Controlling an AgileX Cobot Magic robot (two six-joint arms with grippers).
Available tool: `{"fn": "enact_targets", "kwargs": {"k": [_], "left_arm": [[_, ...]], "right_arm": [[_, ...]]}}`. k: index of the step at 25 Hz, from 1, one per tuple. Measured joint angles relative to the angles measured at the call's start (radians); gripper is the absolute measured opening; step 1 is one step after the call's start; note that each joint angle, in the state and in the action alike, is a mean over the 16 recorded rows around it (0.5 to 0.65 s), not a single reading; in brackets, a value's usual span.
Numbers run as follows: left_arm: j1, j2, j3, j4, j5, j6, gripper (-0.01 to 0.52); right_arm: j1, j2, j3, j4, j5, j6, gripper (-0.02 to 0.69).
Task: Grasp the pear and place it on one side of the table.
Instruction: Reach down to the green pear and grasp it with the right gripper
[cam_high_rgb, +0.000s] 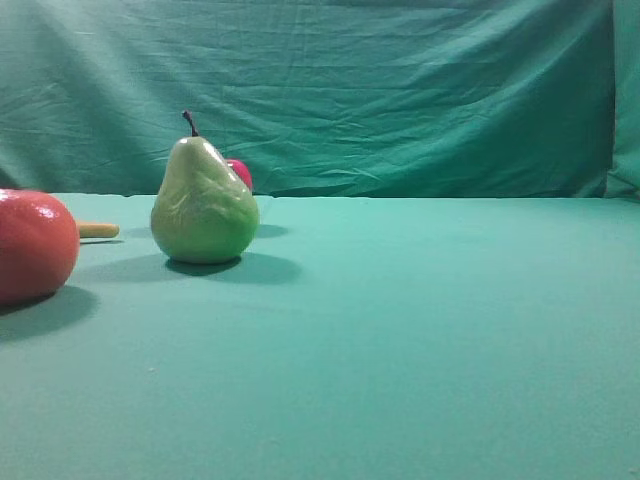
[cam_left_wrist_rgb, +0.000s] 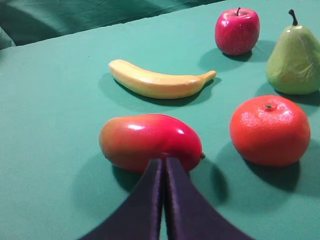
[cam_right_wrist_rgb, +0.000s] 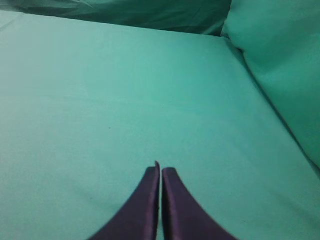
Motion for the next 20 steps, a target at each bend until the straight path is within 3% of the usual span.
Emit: {"fn": "enact_targets", "kwargs": {"k": [20], "left_arm": [[0.000,0.000,0.000,0.000,0.000,0.000,0.000]], "right_arm": [[0.000,0.000,0.001,0.024,-0.058,0.011,0.000]]}}
